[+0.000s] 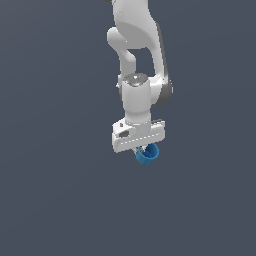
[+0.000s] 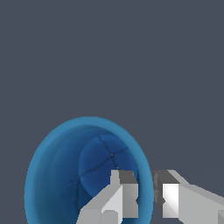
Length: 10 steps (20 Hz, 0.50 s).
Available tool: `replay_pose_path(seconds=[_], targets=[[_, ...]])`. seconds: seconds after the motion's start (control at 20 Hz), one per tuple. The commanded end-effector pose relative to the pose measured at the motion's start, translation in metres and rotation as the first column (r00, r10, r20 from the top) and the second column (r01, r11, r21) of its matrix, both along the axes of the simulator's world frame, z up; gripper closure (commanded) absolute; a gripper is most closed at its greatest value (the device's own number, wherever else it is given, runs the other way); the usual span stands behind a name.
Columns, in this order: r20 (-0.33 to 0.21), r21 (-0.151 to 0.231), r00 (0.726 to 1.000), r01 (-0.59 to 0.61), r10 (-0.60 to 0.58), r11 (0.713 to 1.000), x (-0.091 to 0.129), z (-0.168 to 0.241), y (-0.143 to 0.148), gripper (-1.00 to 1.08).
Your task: Pick up the object and move it to a goal position.
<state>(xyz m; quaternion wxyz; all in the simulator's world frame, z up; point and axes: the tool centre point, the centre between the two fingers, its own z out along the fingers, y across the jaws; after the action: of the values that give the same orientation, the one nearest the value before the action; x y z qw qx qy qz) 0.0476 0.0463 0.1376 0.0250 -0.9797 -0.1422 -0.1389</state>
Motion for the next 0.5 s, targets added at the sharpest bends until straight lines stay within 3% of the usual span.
replay_pose_path(seconds=[0.0, 0.45], targets=[[0.004, 0.0, 1.0, 0.001, -0.001, 1.0, 0.007, 0.02, 0.024, 1.08], [0.004, -0.001, 1.0, 0.001, -0.001, 1.0, 0.03, 0.079, 0.104, 1.08]])
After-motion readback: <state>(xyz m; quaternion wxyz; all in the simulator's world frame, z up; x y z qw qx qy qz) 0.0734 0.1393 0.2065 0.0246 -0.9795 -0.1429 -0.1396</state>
